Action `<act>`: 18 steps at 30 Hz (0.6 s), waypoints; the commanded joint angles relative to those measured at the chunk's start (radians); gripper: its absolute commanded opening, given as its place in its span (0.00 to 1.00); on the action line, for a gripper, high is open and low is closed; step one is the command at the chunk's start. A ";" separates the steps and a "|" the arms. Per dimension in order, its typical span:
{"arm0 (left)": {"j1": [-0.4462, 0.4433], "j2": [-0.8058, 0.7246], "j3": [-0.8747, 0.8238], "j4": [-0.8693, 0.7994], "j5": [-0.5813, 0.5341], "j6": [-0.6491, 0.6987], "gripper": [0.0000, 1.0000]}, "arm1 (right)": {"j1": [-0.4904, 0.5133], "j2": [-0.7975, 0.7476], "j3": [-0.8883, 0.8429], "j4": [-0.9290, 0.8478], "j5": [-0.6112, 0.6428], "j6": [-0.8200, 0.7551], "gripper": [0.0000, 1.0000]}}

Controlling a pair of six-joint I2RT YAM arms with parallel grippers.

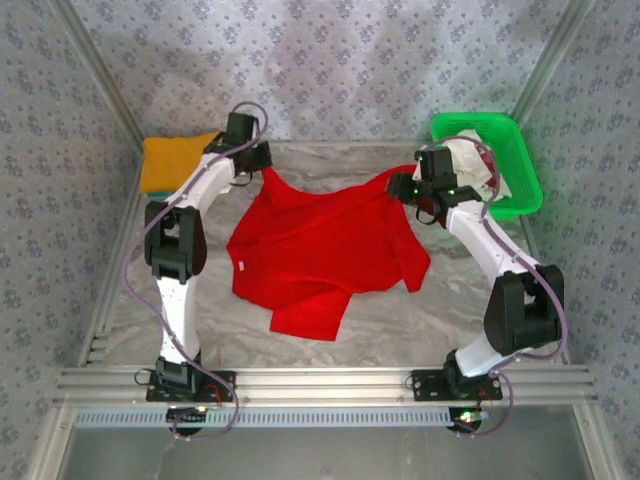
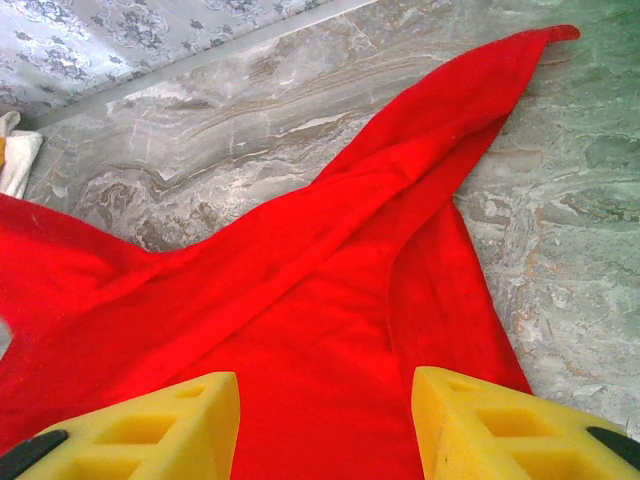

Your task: Fold and stack the t-shirts

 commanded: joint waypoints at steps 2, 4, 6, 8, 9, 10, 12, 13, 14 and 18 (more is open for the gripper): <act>-0.005 0.230 0.390 -0.141 0.042 -0.018 0.00 | -0.011 -0.037 -0.008 -0.021 0.006 -0.002 0.52; -0.003 0.374 0.638 -0.181 0.046 -0.038 0.00 | -0.016 -0.031 -0.011 -0.019 0.010 -0.001 0.51; 0.002 0.504 0.862 -0.181 0.044 -0.068 0.02 | -0.024 -0.027 -0.010 -0.021 0.009 0.000 0.52; 0.012 0.568 0.947 -0.123 0.042 -0.097 0.39 | -0.031 -0.026 -0.011 -0.023 0.009 0.001 0.52; 0.017 0.568 0.936 -0.082 0.048 -0.105 0.56 | -0.033 -0.028 -0.011 -0.026 0.008 0.002 0.52; 0.021 0.558 0.923 -0.060 0.051 -0.107 0.61 | -0.033 -0.030 -0.014 -0.027 0.004 0.001 0.52; 0.026 0.521 0.917 -0.066 0.051 -0.083 0.66 | -0.031 -0.040 -0.023 -0.026 -0.002 -0.001 0.52; 0.027 0.487 0.917 -0.093 0.052 -0.049 0.71 | -0.031 -0.045 -0.027 -0.026 -0.003 -0.004 0.52; 0.030 0.453 0.917 -0.121 0.044 -0.007 0.74 | -0.030 -0.048 -0.027 -0.027 -0.003 -0.007 0.52; 0.046 0.283 0.912 -0.309 -0.058 0.143 0.74 | -0.030 -0.050 -0.077 -0.018 -0.015 -0.027 0.52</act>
